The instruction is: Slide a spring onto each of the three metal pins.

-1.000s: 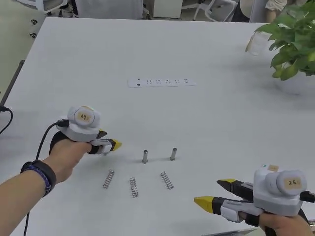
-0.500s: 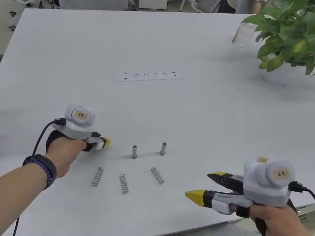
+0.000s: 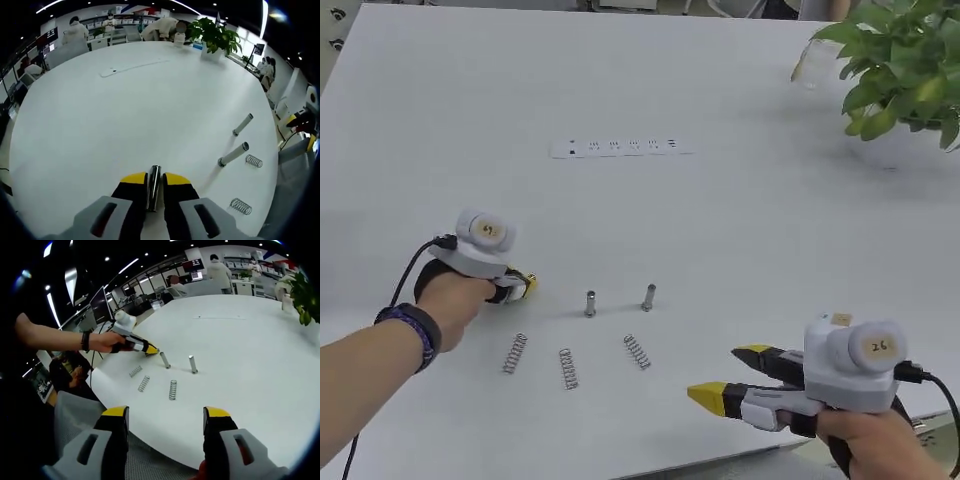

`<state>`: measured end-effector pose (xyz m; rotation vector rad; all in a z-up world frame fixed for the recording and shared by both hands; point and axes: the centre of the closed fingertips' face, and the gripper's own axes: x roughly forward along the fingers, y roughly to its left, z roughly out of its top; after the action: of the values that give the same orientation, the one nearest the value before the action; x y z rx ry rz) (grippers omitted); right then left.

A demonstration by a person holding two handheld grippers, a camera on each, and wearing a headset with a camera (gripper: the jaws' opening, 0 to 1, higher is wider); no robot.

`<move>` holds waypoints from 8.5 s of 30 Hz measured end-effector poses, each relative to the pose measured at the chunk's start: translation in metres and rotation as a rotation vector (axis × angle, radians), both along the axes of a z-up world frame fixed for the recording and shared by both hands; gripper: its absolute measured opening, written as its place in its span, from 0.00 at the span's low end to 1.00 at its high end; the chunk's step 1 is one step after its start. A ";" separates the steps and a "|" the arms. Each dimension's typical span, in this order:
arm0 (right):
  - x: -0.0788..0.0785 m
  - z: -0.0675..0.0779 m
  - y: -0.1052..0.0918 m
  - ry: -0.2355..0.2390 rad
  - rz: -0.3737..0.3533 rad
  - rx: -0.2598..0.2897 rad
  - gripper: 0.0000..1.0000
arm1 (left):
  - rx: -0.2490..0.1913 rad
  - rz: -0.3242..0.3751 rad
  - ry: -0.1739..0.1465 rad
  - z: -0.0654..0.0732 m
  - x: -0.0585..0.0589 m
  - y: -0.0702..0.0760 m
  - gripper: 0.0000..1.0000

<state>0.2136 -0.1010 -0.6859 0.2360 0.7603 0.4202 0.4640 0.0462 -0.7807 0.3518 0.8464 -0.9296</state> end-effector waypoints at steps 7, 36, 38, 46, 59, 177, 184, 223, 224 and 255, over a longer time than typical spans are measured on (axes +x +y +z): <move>0.003 0.001 -0.001 -0.001 0.002 -0.002 0.58 | 0.023 -0.022 -0.018 -0.001 0.000 -0.004 0.00; 0.004 0.000 0.001 -0.010 0.003 0.008 0.57 | 0.011 0.006 -0.015 0.021 -0.013 0.013 0.00; 0.004 -0.001 0.001 -0.011 0.002 0.009 0.57 | 0.008 0.006 -0.017 0.023 -0.013 0.014 0.00; 0.004 -0.001 0.002 -0.014 0.004 0.012 0.57 | 0.003 0.018 -0.025 0.028 -0.014 0.019 0.00; 0.002 -0.003 0.004 -0.014 0.006 0.016 0.57 | -0.001 0.026 -0.036 0.034 -0.022 0.028 0.00; 0.006 -0.008 0.000 -0.021 0.038 0.019 0.57 | 0.003 0.058 -0.023 0.020 -0.092 0.072 0.17; 0.009 -0.008 -0.001 -0.025 0.053 0.013 0.57 | -0.041 0.093 -0.033 0.032 -0.102 0.086 0.22; 0.014 -0.005 0.004 -0.024 0.086 0.015 0.57 | -0.214 0.200 -0.117 0.107 -0.125 0.127 0.56; 0.014 -0.006 0.004 -0.024 0.090 0.015 0.57 | -0.219 0.203 -0.119 0.109 -0.125 0.126 0.57; 0.017 0.002 0.014 -0.027 0.124 0.016 0.58 | -0.241 0.225 -0.090 0.106 -0.135 0.115 0.59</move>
<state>0.2307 -0.0870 -0.6836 0.1988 0.7477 0.5456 0.3292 0.1611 -0.6749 0.0866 0.6671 -0.7891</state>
